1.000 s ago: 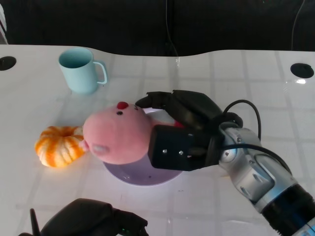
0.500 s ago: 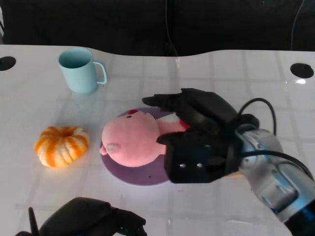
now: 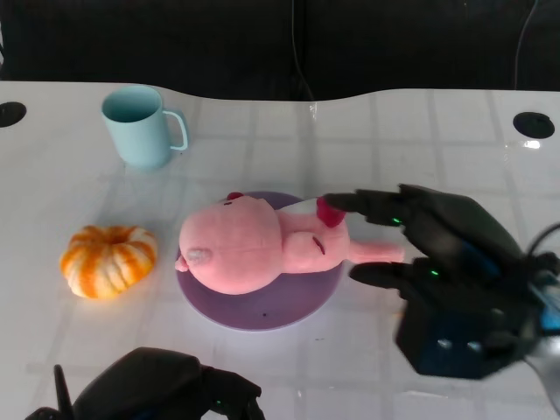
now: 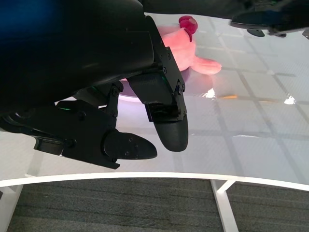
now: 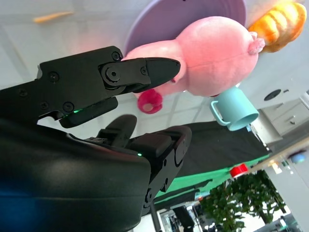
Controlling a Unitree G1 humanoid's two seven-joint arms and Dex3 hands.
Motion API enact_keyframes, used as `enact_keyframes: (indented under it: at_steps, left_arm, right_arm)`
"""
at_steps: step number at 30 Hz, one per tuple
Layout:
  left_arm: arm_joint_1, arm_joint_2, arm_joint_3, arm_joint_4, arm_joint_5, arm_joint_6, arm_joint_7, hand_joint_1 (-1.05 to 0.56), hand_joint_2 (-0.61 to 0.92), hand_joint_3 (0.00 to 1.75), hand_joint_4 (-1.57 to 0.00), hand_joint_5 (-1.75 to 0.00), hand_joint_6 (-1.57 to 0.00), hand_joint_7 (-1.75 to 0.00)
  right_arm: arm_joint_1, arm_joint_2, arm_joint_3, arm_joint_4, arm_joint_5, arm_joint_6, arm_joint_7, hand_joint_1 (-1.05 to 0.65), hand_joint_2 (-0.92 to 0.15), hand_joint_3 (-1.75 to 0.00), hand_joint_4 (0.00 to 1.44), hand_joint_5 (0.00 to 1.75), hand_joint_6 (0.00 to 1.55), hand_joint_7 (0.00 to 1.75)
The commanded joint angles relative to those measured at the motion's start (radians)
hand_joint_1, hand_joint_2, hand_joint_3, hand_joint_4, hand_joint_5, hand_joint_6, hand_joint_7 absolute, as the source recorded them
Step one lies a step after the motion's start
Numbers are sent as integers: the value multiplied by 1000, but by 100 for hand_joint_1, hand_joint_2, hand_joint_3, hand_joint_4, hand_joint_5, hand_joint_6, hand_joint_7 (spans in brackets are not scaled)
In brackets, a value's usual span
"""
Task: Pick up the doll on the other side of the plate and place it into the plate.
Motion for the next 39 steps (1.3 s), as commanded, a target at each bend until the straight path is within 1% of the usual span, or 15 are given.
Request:
enact_keyframes:
  at_steps: [1, 5, 7, 8, 9, 10, 11, 12, 13, 15, 18, 23, 25, 32, 39]
  left_arm:
    - [-10, 11, 1, 9, 12, 4, 1, -19, 92, 26, -71, -151, -90, -62]
    - [-12, 11, 1, 15, 10, -5, 6, -18, 92, 24, -71, -154, -90, -62]
    - [-13, 11, 2, 19, 6, -5, 4, -18, 92, 24, -71, -154, -90, -62]
    - [-15, 11, 2, 20, 6, -3, 2, -18, 92, 25, -71, -155, -90, -62]
    - [-17, 12, 2, 22, 6, -3, 1, -18, 92, 25, -70, -155, -90, -62]
    - [-18, 12, 1, 22, 7, 0, -1, -18, 92, 25, -70, -154, -90, -62]
    - [-18, 10, 1, 23, 8, 2, -1, -18, 92, 25, -69, -154, -89, -62]
    - [-18, 9, 0, 25, 9, 0, 3, -18, 92, 25, -69, -153, -89, -62]
    - [-18, 8, -1, 27, 11, -1, 6, -18, 92, 25, -70, -153, -90, -62]
    - [-20, 7, -4, 27, 11, -3, 6, -18, 92, 25, -70, -154, -89, -62]
    - [-22, 6, -5, 24, 11, 1, 3, -18, 92, 25, -70, -155, -89, -61]
    - [-23, 14, 6, 26, 3, -2, 0, -19, 92, 25, -69, -154, -89, -61]
    - [-23, 19, 14, 29, -7, -5, -2, -19, 92, 25, -69, -154, -89, -61]
    - [-24, 36, 25, 29, -11, -1, -10, -19, 92, 26, -67, -147, -88, -59]
    - [-13, 31, 24, 18, -18, 2, -6, -19, 92, 26, -70, -141, -88, -60]
  right_arm:
    - [61, -26, -58, -38, 54, -37, -17, -36, -91, -12, 43, 93, 68, 13]
    - [135, -44, -113, -71, 110, -72, -11, -12, -87, -9, 62, 110, 90, 23]
    - [178, -58, -136, -105, 115, -57, 0, -4, -84, -18, 74, 126, 104, 27]
    - [192, -64, -143, -116, 114, -54, 4, -2, -77, -34, 78, 131, 110, 28]
    - [212, -71, -151, -130, 113, -52, 9, -1, -64, -61, 82, 138, 116, 30]
    - [227, -78, -158, -142, 113, -53, 13, 0, -56, -80, 86, 145, 118, 37]
    - [244, -85, -164, -156, 113, -53, 18, 1, -49, -95, 89, 150, 116, 48]
    - [262, -94, -172, -174, 114, -52, 27, 1, -45, -107, 90, 157, 111, 68]
    - [277, -101, -179, -186, 116, -57, 33, 1, -41, -119, 89, 164, 99, 100]
    - [306, -115, -198, -214, 121, -66, 38, 1, -36, -129, 88, 172, 86, 132]
    - [335, -126, -222, -260, 134, -35, 64, 0, -35, -132, 89, 174, 79, 146]
    - [384, -164, -251, -354, 129, 27, 136, -2, -36, -130, 87, 175, 76, 149]
    - [399, -153, -242, -374, 123, 68, 147, 0, -36, -129, 87, 175, 76, 150]
    - [393, -140, -199, -335, 82, 119, 138, -2, -42, -118, 82, 175, 76, 146]
    - [381, -168, -176, -296, 47, 95, 142, -6, -44, -113, 80, 167, 78, 138]
